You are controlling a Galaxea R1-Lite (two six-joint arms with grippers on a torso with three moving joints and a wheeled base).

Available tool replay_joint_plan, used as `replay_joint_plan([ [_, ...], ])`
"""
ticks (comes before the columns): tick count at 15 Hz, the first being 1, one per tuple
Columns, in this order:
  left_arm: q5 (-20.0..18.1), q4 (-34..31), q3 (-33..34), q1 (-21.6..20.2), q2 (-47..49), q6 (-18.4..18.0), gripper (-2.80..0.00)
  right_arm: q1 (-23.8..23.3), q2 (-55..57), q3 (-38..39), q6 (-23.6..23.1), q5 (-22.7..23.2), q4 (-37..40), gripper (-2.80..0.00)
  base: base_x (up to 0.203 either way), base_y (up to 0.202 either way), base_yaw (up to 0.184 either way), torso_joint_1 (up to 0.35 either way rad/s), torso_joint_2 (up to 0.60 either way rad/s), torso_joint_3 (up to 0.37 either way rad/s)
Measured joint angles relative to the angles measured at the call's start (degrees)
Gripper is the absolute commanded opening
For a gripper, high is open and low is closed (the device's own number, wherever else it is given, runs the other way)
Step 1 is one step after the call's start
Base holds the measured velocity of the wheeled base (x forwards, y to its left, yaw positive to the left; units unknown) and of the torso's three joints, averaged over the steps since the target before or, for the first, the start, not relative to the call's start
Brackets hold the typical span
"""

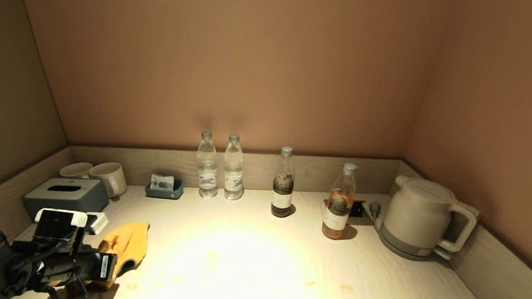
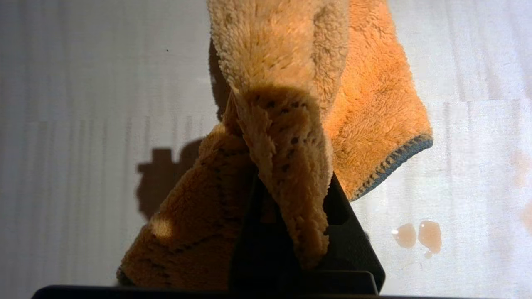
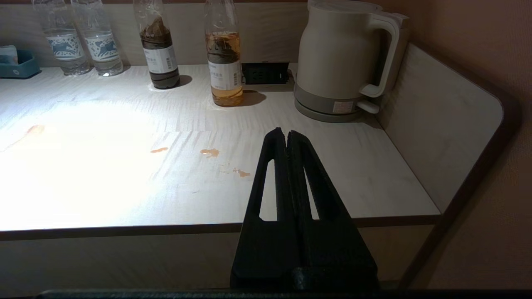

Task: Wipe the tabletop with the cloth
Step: Sweep the stains on the table

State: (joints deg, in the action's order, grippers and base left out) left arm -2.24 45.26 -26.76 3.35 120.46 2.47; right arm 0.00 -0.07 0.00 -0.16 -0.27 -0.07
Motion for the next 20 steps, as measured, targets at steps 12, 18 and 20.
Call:
replay_joint_plan([
  [12, 4.9, 25.9, 9.1, 22.6, 9.6, 2.0, -2.8, 0.0, 0.0, 0.0, 0.0, 0.0, 0.0, -2.8, 0.0, 0.0, 0.0, 0.0, 0.0, 0.0],
  [18, 5.9, 33.5, 10.6, 29.3, 14.2, 1.9, -2.8, 0.0, 0.0, 0.0, 0.0, 0.0, 0.0, -2.8, 0.0, 0.0, 0.0, 0.0, 0.0, 0.0],
  [20, 7.6, 33.3, 10.8, 31.4, 14.1, 1.9, -2.8, -0.1, 0.0, 0.0, 0.0, 0.0, 0.0, -2.8, 0.0, 0.0, 0.0, 0.0, 0.0, 0.0],
])
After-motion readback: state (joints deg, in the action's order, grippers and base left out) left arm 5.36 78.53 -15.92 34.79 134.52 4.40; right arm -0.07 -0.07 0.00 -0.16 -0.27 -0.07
